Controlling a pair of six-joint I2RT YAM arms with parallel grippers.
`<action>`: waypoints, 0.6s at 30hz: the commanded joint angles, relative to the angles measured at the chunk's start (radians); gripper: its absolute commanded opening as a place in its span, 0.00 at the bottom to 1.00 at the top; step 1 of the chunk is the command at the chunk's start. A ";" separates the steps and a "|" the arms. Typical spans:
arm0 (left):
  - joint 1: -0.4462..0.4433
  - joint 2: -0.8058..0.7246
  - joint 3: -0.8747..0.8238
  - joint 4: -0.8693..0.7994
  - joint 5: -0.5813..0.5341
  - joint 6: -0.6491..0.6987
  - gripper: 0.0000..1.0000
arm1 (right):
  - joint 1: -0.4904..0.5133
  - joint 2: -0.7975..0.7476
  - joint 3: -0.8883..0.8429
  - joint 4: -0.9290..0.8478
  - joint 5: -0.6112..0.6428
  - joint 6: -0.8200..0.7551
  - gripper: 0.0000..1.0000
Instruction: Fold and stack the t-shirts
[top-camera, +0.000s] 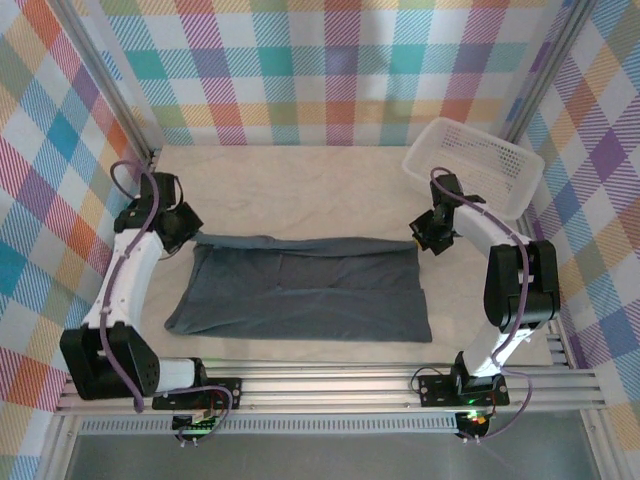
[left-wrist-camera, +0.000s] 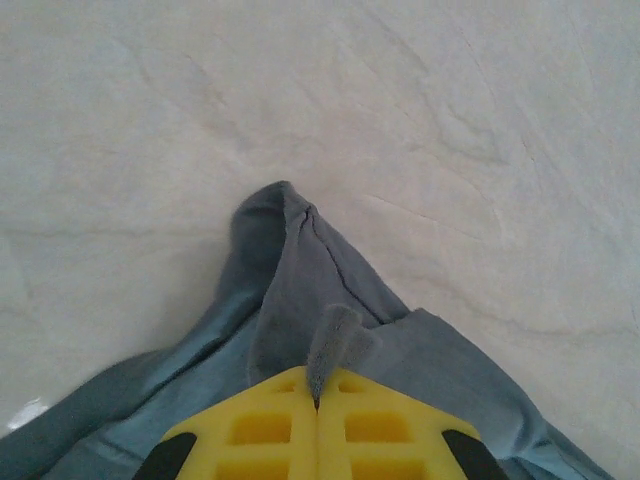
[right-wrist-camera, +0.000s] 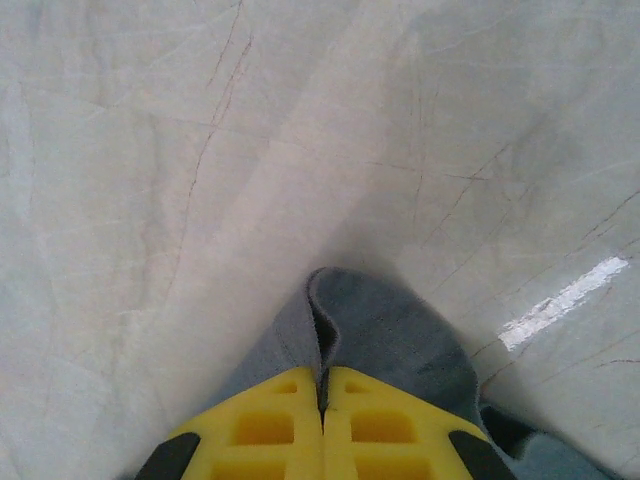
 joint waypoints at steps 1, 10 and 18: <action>0.015 -0.077 -0.058 -0.041 -0.069 -0.039 0.00 | -0.006 -0.053 -0.052 0.005 -0.006 -0.040 0.00; 0.015 -0.232 -0.170 -0.086 -0.161 -0.113 0.00 | -0.005 -0.154 -0.158 0.015 -0.038 -0.052 0.00; 0.015 -0.274 -0.220 -0.110 -0.182 -0.138 0.00 | -0.003 -0.215 -0.205 0.007 -0.071 -0.064 0.00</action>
